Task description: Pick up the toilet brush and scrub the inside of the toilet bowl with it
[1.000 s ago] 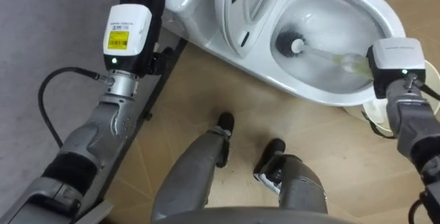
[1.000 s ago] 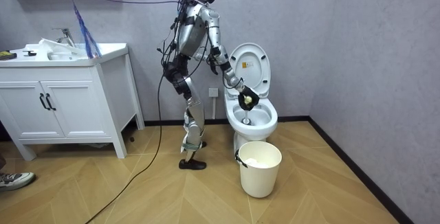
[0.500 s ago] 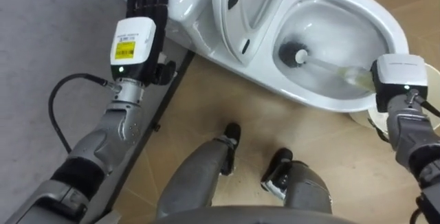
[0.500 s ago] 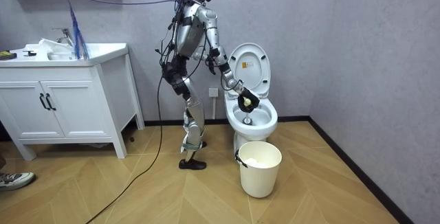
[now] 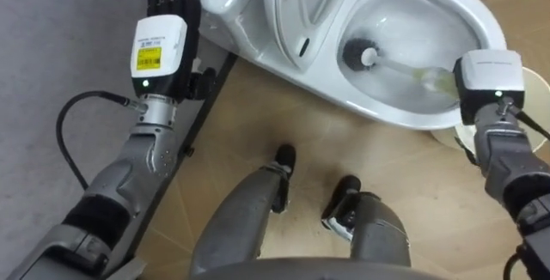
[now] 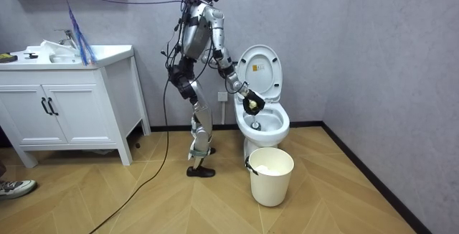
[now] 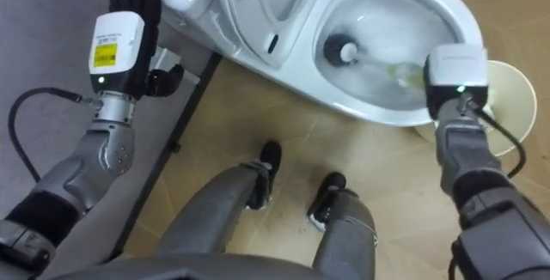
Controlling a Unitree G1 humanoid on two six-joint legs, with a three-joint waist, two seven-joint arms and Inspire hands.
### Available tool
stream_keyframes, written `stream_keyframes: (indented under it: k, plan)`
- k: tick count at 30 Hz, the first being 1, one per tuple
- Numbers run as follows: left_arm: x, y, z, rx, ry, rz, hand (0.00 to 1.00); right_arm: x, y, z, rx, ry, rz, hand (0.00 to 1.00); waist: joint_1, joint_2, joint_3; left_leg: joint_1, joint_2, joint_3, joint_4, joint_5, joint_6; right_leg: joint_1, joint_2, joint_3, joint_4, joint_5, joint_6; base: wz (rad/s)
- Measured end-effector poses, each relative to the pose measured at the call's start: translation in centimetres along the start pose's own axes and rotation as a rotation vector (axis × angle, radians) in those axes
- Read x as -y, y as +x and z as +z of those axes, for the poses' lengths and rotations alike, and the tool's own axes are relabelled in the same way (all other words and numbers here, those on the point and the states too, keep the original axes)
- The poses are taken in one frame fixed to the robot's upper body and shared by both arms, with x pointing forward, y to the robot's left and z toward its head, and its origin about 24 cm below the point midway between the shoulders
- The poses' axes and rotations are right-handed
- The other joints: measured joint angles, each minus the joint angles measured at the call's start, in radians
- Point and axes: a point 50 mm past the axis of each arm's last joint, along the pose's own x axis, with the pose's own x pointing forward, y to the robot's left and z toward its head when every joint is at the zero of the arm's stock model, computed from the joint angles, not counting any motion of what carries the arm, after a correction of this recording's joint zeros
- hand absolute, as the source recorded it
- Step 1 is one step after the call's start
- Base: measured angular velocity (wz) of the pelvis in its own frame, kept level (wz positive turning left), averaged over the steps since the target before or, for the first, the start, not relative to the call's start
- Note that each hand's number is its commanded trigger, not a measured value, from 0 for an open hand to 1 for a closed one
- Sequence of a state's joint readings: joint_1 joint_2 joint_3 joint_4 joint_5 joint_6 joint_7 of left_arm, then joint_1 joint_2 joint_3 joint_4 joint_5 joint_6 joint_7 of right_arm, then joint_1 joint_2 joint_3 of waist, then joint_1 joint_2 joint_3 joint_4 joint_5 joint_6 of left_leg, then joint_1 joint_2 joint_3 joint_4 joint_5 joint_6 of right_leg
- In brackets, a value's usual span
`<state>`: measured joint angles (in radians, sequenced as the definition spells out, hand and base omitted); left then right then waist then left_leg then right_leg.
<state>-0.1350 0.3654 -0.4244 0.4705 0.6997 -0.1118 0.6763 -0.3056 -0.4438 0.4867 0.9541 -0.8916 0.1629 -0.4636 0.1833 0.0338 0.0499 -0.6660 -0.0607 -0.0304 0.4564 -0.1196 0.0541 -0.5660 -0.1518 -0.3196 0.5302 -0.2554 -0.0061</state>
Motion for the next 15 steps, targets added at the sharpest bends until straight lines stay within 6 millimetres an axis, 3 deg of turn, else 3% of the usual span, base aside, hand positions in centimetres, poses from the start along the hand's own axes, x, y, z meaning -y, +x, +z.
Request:
stream_keyframes:
  k: [9,15]
  plan:
    - [0.8,-1.8,-0.5,-0.047,-0.017,-0.008,0.00,-0.9,-2.0,1.6,0.023,0.026,0.034,1.00,-0.020,0.036,-0.0235,0.035,0.015,0.001,-0.036,0.000,-0.004,0.044,0.021,-0.008,-0.061,0.018,-0.001,-0.03]
    - [1.0,-2.2,-0.5,-0.066,-0.032,-0.003,0.00,-1.0,-2.4,2.0,0.019,0.034,0.055,1.00,-0.028,0.039,-0.0247,0.054,0.018,0.002,-0.044,-0.001,-0.012,0.060,0.028,-0.008,-0.064,0.019,-0.004,-0.01]
